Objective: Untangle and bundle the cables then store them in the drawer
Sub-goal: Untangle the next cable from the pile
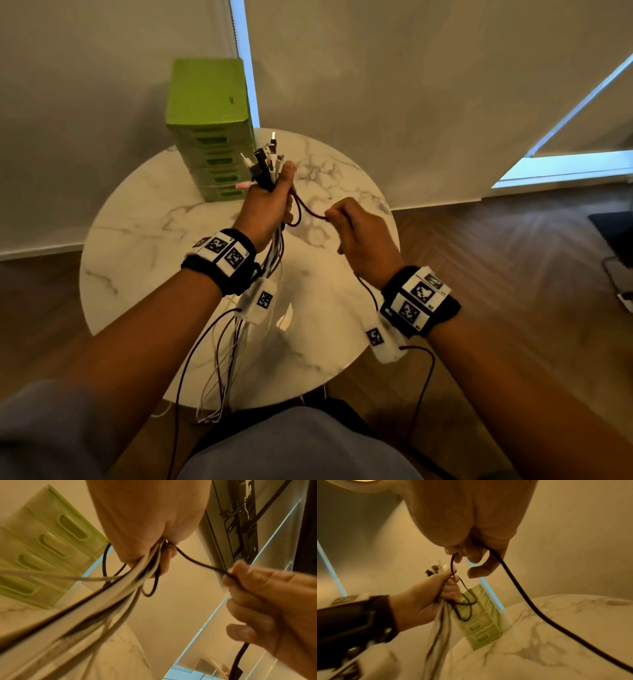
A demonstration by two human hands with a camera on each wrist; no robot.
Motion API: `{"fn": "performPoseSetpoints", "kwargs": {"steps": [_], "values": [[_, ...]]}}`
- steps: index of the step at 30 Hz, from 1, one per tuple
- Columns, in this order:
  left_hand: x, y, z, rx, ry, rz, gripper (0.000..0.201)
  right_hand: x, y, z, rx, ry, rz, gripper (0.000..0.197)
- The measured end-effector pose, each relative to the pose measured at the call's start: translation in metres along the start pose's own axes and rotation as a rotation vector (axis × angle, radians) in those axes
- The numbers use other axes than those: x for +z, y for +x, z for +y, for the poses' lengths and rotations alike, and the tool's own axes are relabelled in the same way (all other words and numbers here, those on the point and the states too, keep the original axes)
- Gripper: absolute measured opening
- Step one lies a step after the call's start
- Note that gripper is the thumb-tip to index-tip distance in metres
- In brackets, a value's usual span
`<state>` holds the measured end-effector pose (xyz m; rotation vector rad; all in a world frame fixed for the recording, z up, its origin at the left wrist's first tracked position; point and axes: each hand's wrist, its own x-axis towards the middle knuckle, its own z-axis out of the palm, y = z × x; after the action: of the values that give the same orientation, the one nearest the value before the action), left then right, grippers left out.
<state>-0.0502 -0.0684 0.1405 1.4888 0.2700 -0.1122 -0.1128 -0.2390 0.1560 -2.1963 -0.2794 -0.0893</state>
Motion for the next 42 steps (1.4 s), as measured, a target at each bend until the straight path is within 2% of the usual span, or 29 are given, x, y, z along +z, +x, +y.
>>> {"fn": "performPoseSetpoints", "kwargs": {"steps": [2,3,4,6,8,9,11,13,14,18,22,25,28,29,32,34,36,37,39,41,42], "values": [[-0.007,0.002,0.002,-0.005,-0.044,0.000,0.044,-0.007,0.009,0.023,0.124,-0.018,0.068,0.024],[-0.009,0.002,0.005,-0.010,-0.064,-0.009,0.044,-0.009,0.013,0.038,0.213,-0.043,0.057,0.025],[-0.011,0.001,0.007,-0.013,-0.080,-0.024,0.044,-0.010,0.014,0.055,0.297,-0.103,0.003,0.025],[-0.012,-0.003,0.012,-0.021,-0.097,-0.064,0.042,-0.007,0.010,0.085,0.417,-0.249,-0.216,0.020],[-0.013,-0.008,0.015,-0.029,-0.126,-0.113,0.042,0.003,-0.003,0.099,0.468,-0.322,-0.406,0.016],[-0.012,-0.011,0.015,-0.033,-0.146,-0.135,0.042,0.010,-0.010,0.100,0.428,-0.353,-0.448,0.028],[-0.012,-0.014,0.015,-0.046,-0.189,-0.171,0.042,0.024,-0.018,0.089,0.218,-0.367,-0.449,0.056],[-0.012,-0.016,0.013,-0.067,-0.208,-0.196,0.042,0.037,-0.019,0.064,0.006,-0.269,-0.411,0.070],[-0.012,-0.017,0.013,-0.071,-0.205,-0.200,0.042,0.042,-0.018,0.050,-0.044,-0.203,-0.402,0.071],[-0.015,-0.013,0.014,-0.059,-0.169,-0.147,0.043,0.050,-0.009,0.001,-0.004,0.057,-0.360,0.042],[-0.026,-0.004,0.008,-0.056,-0.252,-0.050,0.042,0.041,0.004,-0.007,-0.053,0.021,-0.266,0.016],[-0.034,0.002,0.000,-0.035,-0.220,-0.003,0.043,0.031,0.016,0.003,-0.072,-0.062,-0.162,0.016],[-0.046,0.006,0.001,-0.035,-0.168,0.037,0.043,0.025,0.025,0.034,0.069,-0.094,-0.065,0.019],[-0.049,0.006,0.004,-0.037,-0.174,0.030,0.043,0.023,0.026,0.050,0.147,-0.143,-0.090,0.019],[-0.050,-0.001,0.012,-0.062,-0.220,-0.063,0.043,0.027,0.020,0.082,0.392,-0.283,-0.332,0.015],[-0.045,-0.008,0.014,-0.085,-0.243,-0.142,0.044,0.037,0.011,0.086,0.349,-0.335,-0.432,0.041],[-0.041,-0.012,0.013,-0.094,-0.253,-0.219,0.044,0.050,0.005,0.067,0.182,-0.248,-0.505,0.061],[-0.039,-0.014,0.012,-0.090,-0.242,-0.249,0.044,0.057,0.003,0.053,0.135,-0.133,-0.559,0.064],[-0.038,-0.013,0.011,-0.077,-0.200,-0.253,0.044,0.068,-0.001,0.026,0.158,0.128,-0.640,0.061],[-0.039,-0.010,0.012,-0.068,-0.167,-0.178,0.044,0.069,0.001,0.006,0.234,0.249,-0.593,0.052],[-0.041,-0.007,0.013,-0.063,-0.160,-0.135,0.044,0.066,0.004,0.000,0.242,0.225,-0.548,0.046]]}}
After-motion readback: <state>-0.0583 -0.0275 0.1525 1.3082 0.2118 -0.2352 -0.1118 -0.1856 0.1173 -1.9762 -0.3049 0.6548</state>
